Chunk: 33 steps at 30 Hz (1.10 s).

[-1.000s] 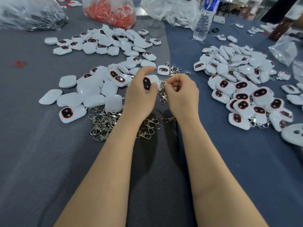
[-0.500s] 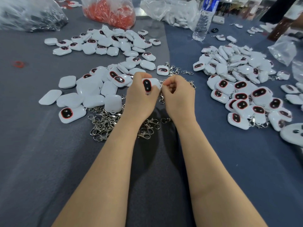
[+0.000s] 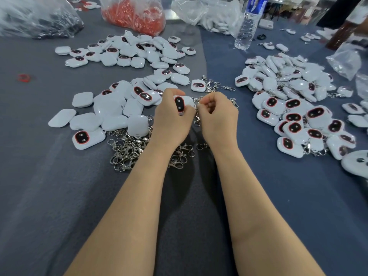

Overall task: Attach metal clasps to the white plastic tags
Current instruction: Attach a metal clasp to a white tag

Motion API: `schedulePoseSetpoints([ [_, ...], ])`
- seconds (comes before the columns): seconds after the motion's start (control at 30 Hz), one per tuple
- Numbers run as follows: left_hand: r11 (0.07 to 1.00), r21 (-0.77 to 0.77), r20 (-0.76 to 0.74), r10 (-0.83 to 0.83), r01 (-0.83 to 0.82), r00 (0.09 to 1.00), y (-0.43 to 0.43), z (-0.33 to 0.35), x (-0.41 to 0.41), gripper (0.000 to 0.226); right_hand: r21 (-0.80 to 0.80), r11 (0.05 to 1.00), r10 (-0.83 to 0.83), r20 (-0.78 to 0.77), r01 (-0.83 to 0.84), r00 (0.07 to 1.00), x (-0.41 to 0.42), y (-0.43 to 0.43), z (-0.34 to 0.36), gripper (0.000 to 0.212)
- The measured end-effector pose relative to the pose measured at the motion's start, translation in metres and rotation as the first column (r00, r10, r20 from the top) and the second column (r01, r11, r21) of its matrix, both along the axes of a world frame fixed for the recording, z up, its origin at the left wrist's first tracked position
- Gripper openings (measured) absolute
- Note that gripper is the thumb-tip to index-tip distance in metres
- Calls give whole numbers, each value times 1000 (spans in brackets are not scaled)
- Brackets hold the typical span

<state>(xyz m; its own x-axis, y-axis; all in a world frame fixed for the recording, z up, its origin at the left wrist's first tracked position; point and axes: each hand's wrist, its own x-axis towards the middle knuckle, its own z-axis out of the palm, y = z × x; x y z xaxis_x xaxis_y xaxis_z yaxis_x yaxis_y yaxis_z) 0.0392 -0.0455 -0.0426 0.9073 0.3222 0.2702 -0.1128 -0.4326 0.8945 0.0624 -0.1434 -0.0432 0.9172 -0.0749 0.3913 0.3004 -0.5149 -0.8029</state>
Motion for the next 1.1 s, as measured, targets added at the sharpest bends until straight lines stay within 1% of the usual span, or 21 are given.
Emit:
schedulePoseSetpoints([
  [0.17,1000,22,-11,10,-9,1000,0,-1,0,27,-12,1000,10,1,-10,1000,-1,3,1,11],
  [0.27,1000,3,-19,20,-20,1000,1,-1,1,27,-32,999,28,-10,-28,1000,-2,6,0,10],
  [0.43,1000,-6,-15,22,-22,1000,0,0,2,27,-13,1000,-21,5,21,1000,-1,2,1,9],
  [0.53,1000,-17,-6,19,-19,1000,0,0,2,27,-18,1000,-13,4,13,1000,-2,4,1,10],
  [0.87,999,-15,-7,31,-31,1000,-1,1,1,29,-95,995,-3,-32,0,999,-3,7,0,11],
  [1.0,999,11,-23,38,-38,999,0,0,2,28,-103,995,-7,-28,4,1000,-5,8,1,12],
  [1.1,997,-28,9,70,-70,998,0,2,1,28,-128,991,20,-44,-25,999,-7,11,-1,11],
])
